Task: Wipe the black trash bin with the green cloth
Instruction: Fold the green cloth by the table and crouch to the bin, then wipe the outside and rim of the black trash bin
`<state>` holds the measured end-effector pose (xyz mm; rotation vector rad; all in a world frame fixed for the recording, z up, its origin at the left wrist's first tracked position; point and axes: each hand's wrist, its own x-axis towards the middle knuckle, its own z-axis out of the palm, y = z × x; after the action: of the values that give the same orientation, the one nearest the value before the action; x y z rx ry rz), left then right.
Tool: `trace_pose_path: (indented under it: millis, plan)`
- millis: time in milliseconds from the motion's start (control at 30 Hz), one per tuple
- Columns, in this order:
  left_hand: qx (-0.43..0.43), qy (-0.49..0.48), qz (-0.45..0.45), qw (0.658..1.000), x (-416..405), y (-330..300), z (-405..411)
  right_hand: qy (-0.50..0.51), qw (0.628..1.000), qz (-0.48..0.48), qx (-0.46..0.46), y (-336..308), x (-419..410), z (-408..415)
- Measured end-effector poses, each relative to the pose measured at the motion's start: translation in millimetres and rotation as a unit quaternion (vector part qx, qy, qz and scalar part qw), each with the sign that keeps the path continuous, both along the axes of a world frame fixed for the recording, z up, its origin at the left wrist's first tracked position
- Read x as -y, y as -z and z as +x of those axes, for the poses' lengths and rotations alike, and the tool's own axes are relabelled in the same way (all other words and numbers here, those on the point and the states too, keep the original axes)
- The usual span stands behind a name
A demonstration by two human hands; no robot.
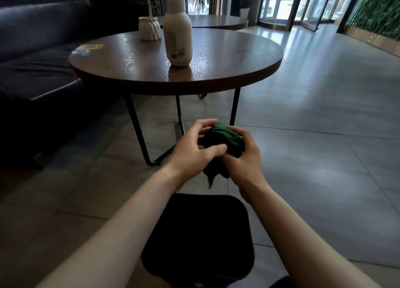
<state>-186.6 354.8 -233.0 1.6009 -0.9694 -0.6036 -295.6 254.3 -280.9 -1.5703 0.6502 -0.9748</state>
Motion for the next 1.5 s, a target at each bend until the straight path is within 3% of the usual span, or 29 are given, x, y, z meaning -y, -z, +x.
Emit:
trace_pose_path:
  millis: [133,267,367,567,733,867,1067,1267,1367,1500]
  plan:
    - [0.19,0.028,0.077,0.978,-55.5,36.6,-1.4,0.051,0.999,0.009,0.007,10.6,12.8,-16.7]
    - [0.358,0.157,0.256,0.884,-117.8,107.7,-10.9,0.075,0.997,0.024,0.007,16.7,25.2,-35.0]
    - [0.401,0.244,0.317,0.824,-144.5,144.3,-18.0,0.084,0.996,0.022,-0.001,21.5,29.5,-45.7]
    - [0.428,0.293,0.335,0.786,-150.0,160.8,-17.8,0.082,0.996,0.022,-0.027,34.2,26.7,-57.0]
    - [0.448,0.24,0.337,0.793,-139.8,158.1,-4.7,0.073,0.996,0.017,-0.04,34.4,17.3,-59.2]
    - [0.452,0.176,0.311,0.817,-111.3,152.2,14.8,0.066,0.997,-0.001,-0.044,20.7,7.6,-65.9]
    - [0.39,0.153,0.281,0.863,-55.2,144.1,60.9,0.043,0.993,-0.067,-0.093,0.5,-13.0,-89.5]
    - [0.34,0.101,0.233,0.906,-32.4,164.0,91.2,0.035,0.974,-0.137,-0.179,48.0,-40.4,-92.9]
    - [0.397,0.076,0.188,0.895,-20.0,171.8,94.2,0.058,0.954,-0.211,-0.206,88.2,-51.8,-80.2]
    - [0.419,0.043,0.241,0.875,-13.6,183.7,96.1,0.071,0.941,-0.27,-0.192,141.0,-66.6,-58.4]
